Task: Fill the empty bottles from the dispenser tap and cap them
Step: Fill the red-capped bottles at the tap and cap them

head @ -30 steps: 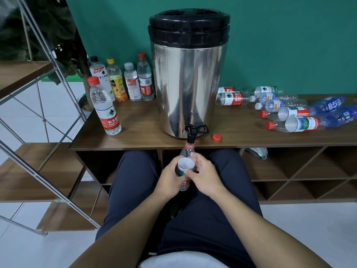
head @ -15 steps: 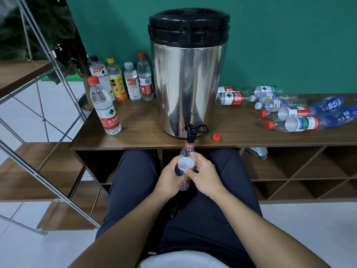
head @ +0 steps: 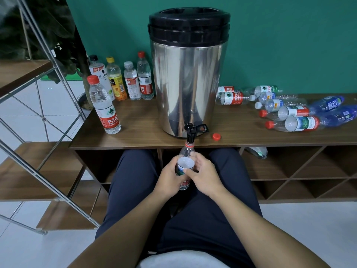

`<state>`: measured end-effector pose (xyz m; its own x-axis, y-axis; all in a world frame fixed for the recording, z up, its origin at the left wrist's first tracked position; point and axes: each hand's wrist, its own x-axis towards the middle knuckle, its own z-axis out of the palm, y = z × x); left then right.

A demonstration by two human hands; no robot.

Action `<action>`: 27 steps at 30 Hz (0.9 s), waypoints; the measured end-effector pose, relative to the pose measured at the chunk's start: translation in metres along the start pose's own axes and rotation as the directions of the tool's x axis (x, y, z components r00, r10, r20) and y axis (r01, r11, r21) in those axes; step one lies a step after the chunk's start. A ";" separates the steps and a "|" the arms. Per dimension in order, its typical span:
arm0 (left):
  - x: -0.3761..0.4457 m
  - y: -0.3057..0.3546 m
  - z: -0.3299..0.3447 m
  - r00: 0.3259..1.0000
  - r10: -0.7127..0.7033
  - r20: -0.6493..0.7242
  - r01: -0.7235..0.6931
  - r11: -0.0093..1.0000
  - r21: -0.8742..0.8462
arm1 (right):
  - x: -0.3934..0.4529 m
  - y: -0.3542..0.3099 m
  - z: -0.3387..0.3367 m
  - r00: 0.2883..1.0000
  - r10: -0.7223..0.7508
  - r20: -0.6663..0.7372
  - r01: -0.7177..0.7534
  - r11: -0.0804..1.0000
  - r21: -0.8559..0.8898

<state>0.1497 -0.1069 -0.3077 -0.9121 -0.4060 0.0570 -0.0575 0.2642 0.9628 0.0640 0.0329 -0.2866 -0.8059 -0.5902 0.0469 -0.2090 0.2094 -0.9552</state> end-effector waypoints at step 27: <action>-0.001 0.001 0.001 1.000 -0.015 -0.001 0.015 1.000 -0.010 | 0.001 0.003 0.001 1.000 0.013 -0.007 -0.013 1.000 -0.006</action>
<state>0.1504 -0.1052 -0.3068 -0.9108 -0.4106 0.0432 -0.0665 0.2491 0.9662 0.0631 0.0318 -0.2901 -0.8124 -0.5819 0.0370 -0.2020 0.2213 -0.9541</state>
